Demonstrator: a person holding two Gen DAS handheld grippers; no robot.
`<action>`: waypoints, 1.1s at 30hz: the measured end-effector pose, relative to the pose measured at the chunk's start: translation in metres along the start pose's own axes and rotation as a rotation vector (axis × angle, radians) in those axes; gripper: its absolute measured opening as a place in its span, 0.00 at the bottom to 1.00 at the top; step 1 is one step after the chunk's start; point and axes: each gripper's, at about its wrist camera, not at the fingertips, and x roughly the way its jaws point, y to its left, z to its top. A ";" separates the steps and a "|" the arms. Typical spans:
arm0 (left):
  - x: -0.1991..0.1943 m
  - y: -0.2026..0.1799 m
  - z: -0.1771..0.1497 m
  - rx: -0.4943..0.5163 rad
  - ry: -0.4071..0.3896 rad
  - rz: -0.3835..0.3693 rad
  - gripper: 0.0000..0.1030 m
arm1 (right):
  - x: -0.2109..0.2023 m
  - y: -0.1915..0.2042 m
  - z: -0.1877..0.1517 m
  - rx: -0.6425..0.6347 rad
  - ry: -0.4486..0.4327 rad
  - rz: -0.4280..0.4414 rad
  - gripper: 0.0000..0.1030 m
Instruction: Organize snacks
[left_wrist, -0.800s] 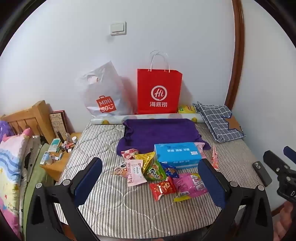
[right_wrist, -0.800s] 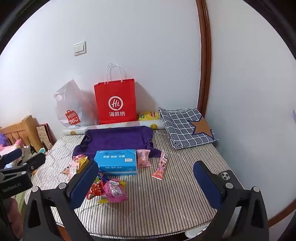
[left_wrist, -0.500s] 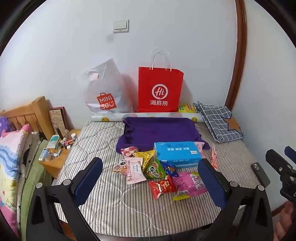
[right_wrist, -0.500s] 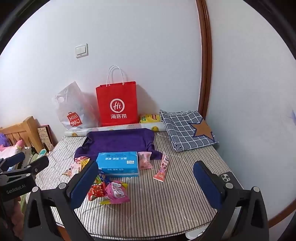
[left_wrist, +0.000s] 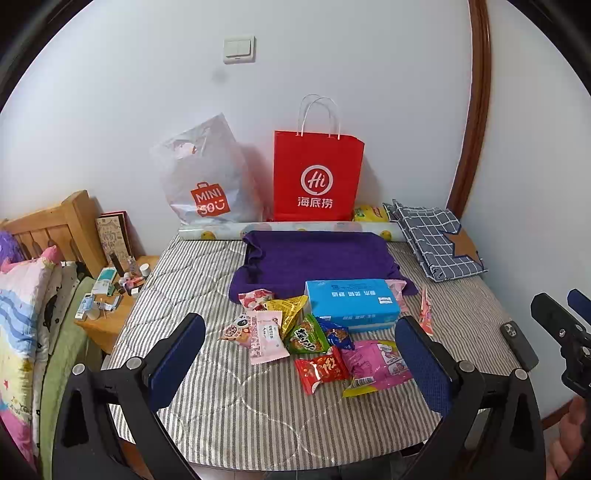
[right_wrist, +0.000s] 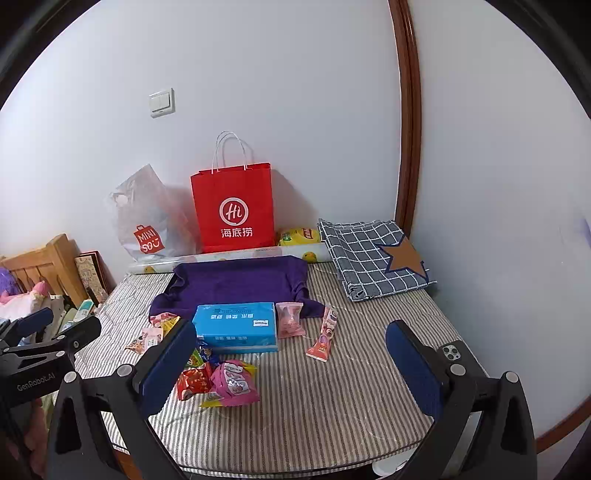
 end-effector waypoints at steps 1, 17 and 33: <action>0.001 0.000 0.000 0.000 -0.001 0.001 0.99 | 0.000 0.000 -0.001 0.001 -0.002 -0.001 1.00; -0.001 0.000 0.003 -0.005 -0.002 -0.005 0.99 | -0.004 0.003 -0.002 0.003 -0.012 0.004 1.00; -0.005 0.000 0.003 -0.005 -0.008 -0.006 0.99 | -0.006 0.003 -0.003 0.006 -0.017 0.012 1.00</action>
